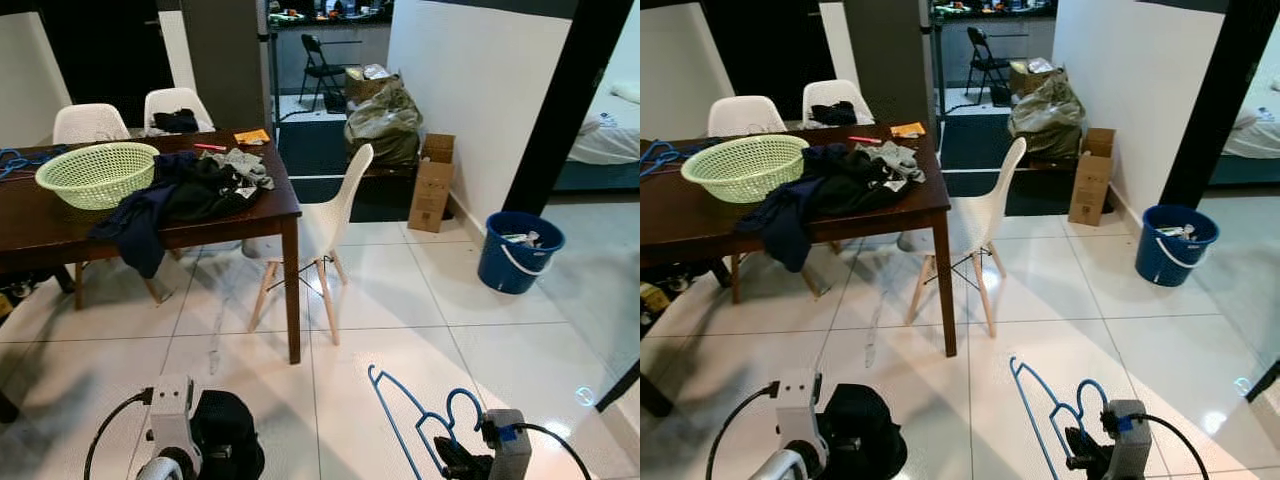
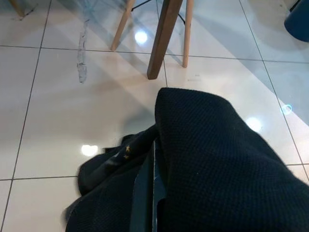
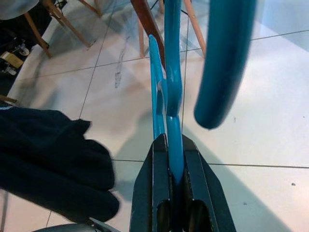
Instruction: Hang hanger
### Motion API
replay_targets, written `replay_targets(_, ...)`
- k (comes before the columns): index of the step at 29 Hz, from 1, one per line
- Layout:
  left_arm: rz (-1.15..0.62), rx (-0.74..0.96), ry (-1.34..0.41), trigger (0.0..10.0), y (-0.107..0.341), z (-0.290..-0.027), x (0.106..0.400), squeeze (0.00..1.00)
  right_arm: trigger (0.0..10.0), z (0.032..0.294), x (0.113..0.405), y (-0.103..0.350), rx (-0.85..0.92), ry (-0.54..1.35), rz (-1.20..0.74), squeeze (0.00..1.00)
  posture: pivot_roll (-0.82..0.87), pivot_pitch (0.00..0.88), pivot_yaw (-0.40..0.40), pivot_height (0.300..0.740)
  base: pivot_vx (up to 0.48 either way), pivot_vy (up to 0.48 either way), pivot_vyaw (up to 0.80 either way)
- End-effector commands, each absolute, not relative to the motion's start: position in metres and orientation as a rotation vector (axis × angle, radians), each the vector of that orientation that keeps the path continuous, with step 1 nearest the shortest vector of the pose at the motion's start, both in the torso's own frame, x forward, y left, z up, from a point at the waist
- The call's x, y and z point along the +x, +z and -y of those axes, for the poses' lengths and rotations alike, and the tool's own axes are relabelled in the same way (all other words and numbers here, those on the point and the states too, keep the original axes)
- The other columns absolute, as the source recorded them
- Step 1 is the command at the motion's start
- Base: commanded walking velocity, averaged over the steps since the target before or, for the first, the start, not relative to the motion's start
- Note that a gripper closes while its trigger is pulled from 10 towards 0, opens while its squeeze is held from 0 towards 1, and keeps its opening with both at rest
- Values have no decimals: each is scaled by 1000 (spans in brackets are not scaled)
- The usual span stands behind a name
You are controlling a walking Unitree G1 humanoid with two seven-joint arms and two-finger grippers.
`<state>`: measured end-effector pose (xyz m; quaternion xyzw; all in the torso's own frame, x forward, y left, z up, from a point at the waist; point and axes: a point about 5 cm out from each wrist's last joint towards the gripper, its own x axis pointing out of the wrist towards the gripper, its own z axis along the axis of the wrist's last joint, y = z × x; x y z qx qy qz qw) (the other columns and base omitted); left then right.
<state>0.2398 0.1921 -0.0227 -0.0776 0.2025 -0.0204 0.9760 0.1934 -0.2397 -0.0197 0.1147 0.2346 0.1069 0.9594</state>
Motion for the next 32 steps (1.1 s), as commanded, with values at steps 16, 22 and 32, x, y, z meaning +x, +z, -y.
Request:
replay_targets(16, -403, -133, -51, 10000, -21, -196, 241, 0, 10000, 234, 195, -14, 229, 230, -462, 0, -65, 0, 10, 740, 288, 0, 164)
replay_targets(22, -402, -130, -52, 10000, -21, -195, 241, 0, 10000, 234, 195, -15, 227, 231, -468, 0, -62, 0, 8, 740, 269, 0, 0)
replay_targets(32, -354, -80, -69, 10000, -15, -196, 244, 0, 10000, 234, 194, -14, 222, 238, -461, 0, -72, 0, 17, 740, 268, 0, 578)
